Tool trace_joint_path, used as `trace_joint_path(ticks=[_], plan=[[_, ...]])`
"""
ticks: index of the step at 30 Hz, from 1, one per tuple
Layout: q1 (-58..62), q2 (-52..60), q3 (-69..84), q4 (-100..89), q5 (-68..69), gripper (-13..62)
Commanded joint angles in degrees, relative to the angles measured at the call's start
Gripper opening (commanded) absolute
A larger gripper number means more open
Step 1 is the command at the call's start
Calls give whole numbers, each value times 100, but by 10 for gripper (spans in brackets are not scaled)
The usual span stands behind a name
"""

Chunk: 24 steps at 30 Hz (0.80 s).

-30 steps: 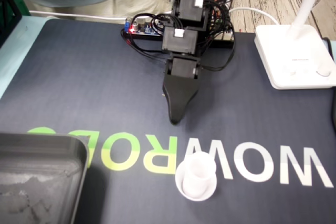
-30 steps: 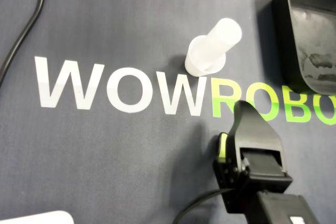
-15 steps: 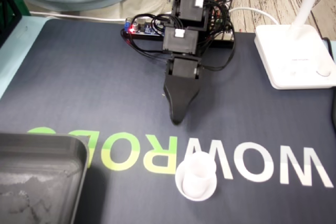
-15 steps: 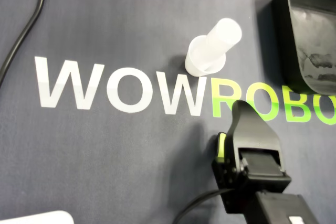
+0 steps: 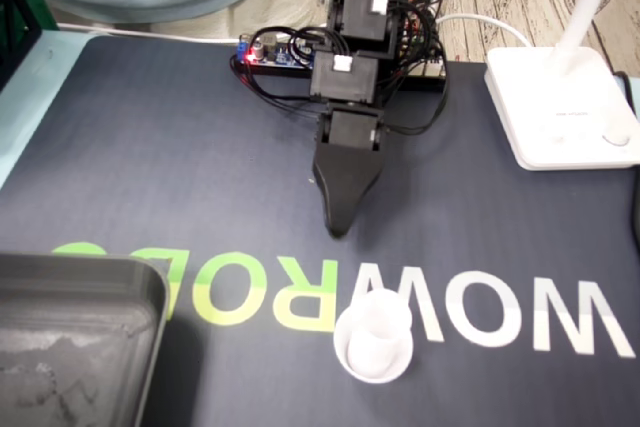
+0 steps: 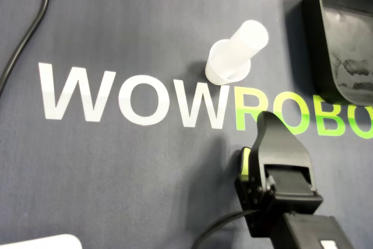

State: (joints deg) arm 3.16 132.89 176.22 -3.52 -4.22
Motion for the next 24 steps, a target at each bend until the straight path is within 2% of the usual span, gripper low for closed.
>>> trace_joint_path(ticks=[1,17,24], plan=[[-44,448,132,-53,18,335],[-18,396,-1433,-26,-650,328],[53,378,-1784,-633,-2505,328]])
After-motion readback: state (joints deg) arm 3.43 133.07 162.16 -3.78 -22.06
